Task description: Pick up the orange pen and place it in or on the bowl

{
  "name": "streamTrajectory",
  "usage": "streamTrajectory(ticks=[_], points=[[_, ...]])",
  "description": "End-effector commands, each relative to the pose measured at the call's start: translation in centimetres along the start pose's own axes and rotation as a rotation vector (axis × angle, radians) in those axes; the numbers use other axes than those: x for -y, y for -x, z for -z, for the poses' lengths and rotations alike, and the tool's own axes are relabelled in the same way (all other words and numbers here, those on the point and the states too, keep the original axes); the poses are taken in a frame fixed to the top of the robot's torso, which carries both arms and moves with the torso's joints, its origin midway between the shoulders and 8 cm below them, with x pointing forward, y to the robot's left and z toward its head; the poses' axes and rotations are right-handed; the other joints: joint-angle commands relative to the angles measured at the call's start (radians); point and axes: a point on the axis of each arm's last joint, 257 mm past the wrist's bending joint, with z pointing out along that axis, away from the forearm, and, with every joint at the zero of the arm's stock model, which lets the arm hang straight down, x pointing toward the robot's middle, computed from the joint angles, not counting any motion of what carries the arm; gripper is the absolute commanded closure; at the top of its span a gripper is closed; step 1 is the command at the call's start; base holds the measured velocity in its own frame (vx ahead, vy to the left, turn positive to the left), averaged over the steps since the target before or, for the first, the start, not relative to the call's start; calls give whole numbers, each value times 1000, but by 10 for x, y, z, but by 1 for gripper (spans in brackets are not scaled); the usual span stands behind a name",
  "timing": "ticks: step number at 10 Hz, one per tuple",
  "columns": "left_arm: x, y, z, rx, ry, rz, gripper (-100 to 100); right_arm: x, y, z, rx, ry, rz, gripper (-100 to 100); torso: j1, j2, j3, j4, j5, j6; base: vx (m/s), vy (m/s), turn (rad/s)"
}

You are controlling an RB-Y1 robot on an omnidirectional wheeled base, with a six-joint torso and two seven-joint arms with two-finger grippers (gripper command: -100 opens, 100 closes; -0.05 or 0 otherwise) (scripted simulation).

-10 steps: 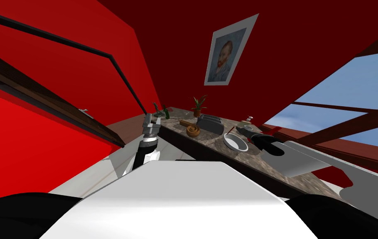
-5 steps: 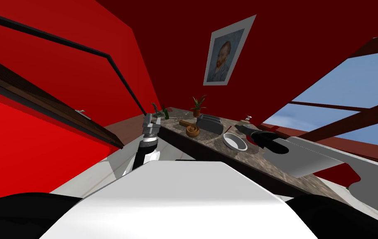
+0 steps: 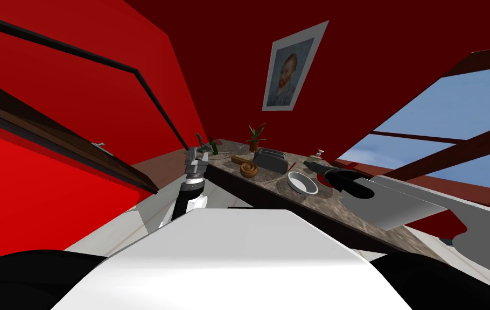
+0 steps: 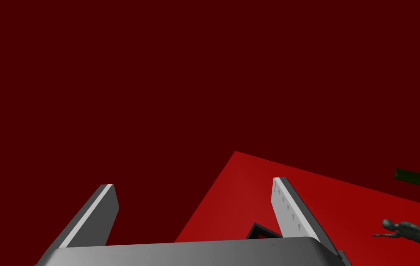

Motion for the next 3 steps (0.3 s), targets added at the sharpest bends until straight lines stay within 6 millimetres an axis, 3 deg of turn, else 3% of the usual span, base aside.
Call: streamTrajectory(ticks=[1,3], points=[[0,0,0,0,0,0,0,0,0,0,0,0,0,0,0,0,0,0,0,0,0,0,0],[0,0,0,0,0,0,0,0,0,0,0,0,0,0,0,0,0,0,0,0,0,0,0]])
